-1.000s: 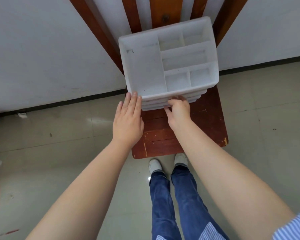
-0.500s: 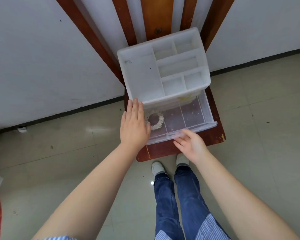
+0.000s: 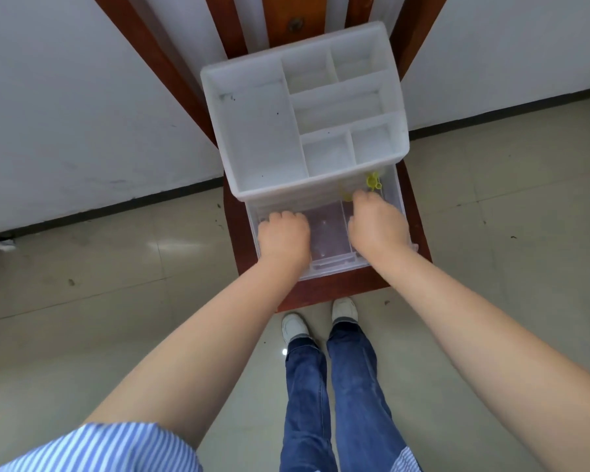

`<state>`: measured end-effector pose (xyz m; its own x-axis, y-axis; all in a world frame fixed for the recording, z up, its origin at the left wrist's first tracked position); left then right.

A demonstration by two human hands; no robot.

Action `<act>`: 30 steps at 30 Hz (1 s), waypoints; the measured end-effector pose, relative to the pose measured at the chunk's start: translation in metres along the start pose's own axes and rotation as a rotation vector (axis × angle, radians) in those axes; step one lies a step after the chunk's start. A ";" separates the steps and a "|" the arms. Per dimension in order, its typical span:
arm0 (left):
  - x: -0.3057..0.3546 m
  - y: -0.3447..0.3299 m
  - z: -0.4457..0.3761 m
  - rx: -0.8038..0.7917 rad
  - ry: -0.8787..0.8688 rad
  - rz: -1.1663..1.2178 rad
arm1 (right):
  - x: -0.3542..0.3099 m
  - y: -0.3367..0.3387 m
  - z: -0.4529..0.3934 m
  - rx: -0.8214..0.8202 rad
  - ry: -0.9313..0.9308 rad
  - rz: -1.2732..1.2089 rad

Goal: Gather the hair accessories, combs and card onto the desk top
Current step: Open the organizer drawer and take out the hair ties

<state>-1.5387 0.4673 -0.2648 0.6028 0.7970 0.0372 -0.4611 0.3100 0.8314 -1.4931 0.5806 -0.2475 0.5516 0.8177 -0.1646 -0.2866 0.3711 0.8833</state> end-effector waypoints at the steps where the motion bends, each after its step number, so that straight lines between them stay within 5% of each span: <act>1: 0.001 0.001 -0.005 0.000 0.005 -0.014 | -0.003 -0.002 -0.010 0.004 0.025 0.065; 8: -0.002 0.000 -0.016 0.053 -0.094 -0.005 | -0.005 -0.014 -0.033 -0.016 0.120 0.202; 16: -0.022 0.024 0.054 0.502 -0.246 0.436 | 0.000 -0.005 0.086 0.269 0.228 -0.373; 21: -0.035 0.002 0.092 0.501 -0.205 0.443 | 0.002 -0.045 0.110 -0.058 0.077 -0.343; 25: -0.040 0.001 0.106 0.616 -0.167 0.469 | -0.006 -0.047 0.088 0.081 -0.030 -0.473; 30: -0.047 0.019 0.110 0.659 -0.155 0.427 | -0.026 -0.037 0.050 0.117 0.108 -0.415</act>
<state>-1.5038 0.3789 -0.1894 0.5673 0.6814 0.4625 -0.2224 -0.4139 0.8827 -1.4577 0.5237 -0.2545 0.5141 0.6534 -0.5557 0.0358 0.6310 0.7749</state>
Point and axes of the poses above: each hand's wrist, its own z-axis away from the middle knuckle, its own y-axis out of the back of the hand, x = y × z, the point moved 2 cm from there along -z, towards the middle knuckle, and after that the axes turned 4 degrees about -y, right-handed, at the moved point
